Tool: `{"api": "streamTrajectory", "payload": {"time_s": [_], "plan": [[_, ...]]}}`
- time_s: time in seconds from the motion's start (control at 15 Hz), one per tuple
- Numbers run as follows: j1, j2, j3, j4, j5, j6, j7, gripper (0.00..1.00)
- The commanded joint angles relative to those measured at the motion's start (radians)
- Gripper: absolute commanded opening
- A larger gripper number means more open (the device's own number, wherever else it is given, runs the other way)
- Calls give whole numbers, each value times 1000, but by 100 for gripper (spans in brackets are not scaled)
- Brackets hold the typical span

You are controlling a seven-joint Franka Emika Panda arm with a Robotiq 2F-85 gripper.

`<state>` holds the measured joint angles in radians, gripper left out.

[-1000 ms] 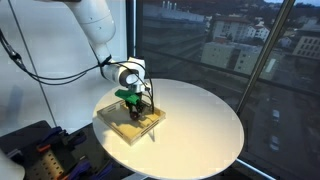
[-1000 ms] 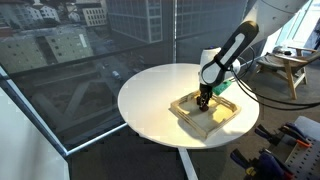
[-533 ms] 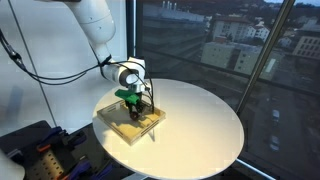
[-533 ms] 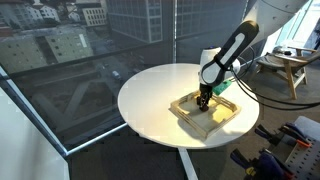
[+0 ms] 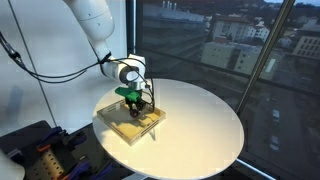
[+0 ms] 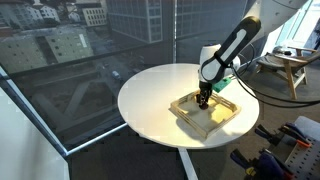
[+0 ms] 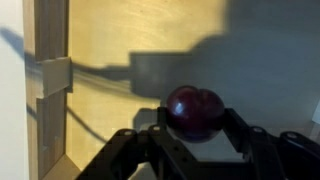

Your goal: Remove the plum plush toy from the tray and put it on the table

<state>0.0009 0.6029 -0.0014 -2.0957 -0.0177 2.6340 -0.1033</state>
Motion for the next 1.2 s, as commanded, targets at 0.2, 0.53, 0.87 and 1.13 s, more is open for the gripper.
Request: {"api": "streamTrajectory", "payload": {"time_s": [0.2, 0.53, 0.87, 1.13], "plan": [[-4, -66, 5, -11, -21, -53, -7, 34], [-8, -97, 8, -13, -19, -84, -18, 34], [-10, -126, 8, -13, -17, -103, -26, 34], [-13, -146, 9, -12, -13, -119, -30, 34]]}}
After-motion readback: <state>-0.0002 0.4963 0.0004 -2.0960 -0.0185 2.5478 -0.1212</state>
